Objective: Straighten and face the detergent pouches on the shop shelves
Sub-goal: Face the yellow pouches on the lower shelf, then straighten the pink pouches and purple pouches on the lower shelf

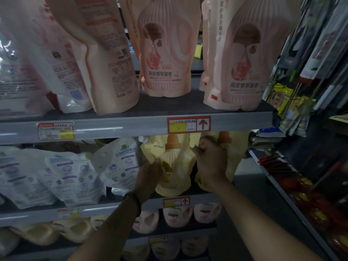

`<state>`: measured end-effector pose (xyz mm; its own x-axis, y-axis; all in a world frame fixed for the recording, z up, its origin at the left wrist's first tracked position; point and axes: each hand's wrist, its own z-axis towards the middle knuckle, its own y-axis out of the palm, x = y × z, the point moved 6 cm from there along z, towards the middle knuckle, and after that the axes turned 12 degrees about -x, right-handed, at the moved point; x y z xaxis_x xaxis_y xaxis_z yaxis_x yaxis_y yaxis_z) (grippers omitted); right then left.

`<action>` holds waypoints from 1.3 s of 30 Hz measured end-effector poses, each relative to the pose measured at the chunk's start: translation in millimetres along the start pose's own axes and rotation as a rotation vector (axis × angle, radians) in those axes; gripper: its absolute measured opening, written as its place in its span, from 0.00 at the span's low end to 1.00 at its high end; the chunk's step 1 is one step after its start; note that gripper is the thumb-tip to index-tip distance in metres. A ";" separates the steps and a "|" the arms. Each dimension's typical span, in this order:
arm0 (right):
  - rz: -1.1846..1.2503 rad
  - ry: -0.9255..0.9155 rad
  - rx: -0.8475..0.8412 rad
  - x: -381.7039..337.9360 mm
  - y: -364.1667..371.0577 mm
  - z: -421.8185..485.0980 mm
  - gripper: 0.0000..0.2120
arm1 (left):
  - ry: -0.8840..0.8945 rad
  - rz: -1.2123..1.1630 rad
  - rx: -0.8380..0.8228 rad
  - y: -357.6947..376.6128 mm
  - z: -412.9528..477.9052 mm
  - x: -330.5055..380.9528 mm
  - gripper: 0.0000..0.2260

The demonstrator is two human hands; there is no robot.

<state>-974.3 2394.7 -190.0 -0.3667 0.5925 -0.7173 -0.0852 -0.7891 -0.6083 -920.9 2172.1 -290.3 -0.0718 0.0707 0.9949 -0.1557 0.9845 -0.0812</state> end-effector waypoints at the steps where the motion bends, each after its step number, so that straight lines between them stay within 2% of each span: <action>1: -0.048 0.000 -0.008 -1.0 -1.8 1.3 0.14 | -0.020 0.008 -0.036 -0.3 0.7 -1.9 0.18; 3: -0.099 -0.013 -0.023 -6.0 -4.3 1.6 0.15 | -0.026 0.004 -0.112 -1.0 -1.9 -2.4 0.22; 6: -0.030 0.007 -0.078 -6.5 -4.7 1.3 0.15 | -0.068 -0.012 -0.170 -1.4 -10.4 -10.5 0.21; 11: -0.049 0.032 -0.114 -2.9 -9.9 0.7 0.10 | -0.061 0.391 -0.183 6.2 -14.4 -5.6 0.25; 13: -0.070 0.055 -0.105 -1.7 -12.7 -0.1 0.11 | -0.032 0.473 -0.168 7.4 -15.9 0.3 0.22; 15: -0.056 0.062 -0.097 -2.1 -14.7 -0.3 0.11 | -0.024 0.481 -0.164 9.3 -16.5 3.0 0.22; 20: -0.070 0.066 -0.090 -4.2 -16.3 -3.4 0.08 | -0.065 0.426 -0.131 6.0 -20.3 -1.7 0.32; 24: -0.075 -0.024 -0.005 -6.8 -25.0 -12.9 0.04 | -0.013 0.375 -0.091 -1.6 -26.1 1.4 0.36; 28: 0.008 -0.007 0.028 -5.6 -32.7 -19.6 0.05 | -0.014 0.388 -0.081 -7.8 -37.7 11.1 0.28; 34: 0.089 0.057 -0.068 -16.4 -34.0 -28.4 0.05 | -0.020 0.294 -0.035 -19.8 -57.2 29.5 0.17; 39: 0.174 0.032 -0.138 -41.2 -36.7 -34.0 0.05 | -0.004 0.288 -0.057 -33.0 -74.1 60.5 0.19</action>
<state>-924.5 2404.8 -149.6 -0.3350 0.4561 -0.8245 0.1053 -0.8514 -0.5138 -847.2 2155.8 -222.9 -0.1086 0.3482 0.9311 -0.0728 0.9313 -0.3568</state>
